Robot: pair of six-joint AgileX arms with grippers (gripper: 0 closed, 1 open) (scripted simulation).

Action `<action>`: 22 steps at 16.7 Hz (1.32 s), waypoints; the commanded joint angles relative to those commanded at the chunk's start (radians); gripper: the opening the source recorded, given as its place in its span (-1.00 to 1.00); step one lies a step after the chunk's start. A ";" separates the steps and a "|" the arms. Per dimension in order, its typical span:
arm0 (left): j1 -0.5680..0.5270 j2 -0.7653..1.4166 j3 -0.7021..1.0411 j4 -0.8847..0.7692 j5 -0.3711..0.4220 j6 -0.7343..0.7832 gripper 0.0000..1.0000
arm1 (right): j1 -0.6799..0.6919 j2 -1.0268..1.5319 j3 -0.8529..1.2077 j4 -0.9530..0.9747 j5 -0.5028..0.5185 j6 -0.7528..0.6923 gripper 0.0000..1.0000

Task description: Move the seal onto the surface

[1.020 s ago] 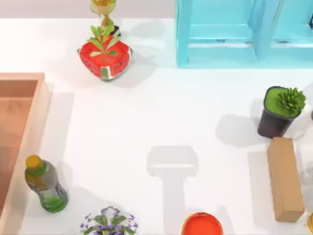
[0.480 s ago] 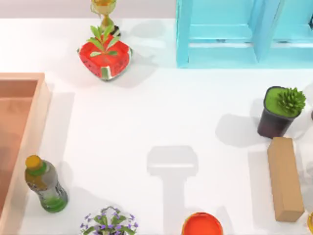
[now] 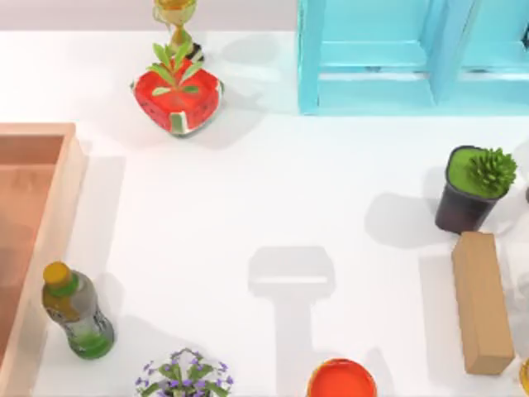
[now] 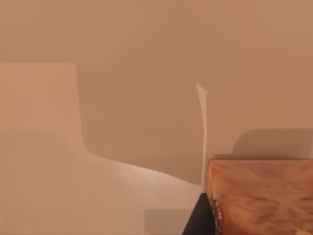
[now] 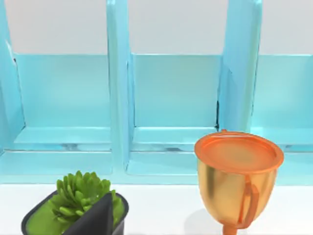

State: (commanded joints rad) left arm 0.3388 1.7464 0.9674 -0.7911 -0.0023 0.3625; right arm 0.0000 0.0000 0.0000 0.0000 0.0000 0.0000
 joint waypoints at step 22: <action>-0.545 -0.190 0.414 -0.604 -0.001 -0.546 -1.00 | 0.000 0.000 0.000 0.000 0.000 0.000 1.00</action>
State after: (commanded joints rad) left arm -0.2066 1.5561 1.3816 -1.3951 -0.0030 -0.1837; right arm 0.0000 0.0000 0.0000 0.0000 0.0000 0.0000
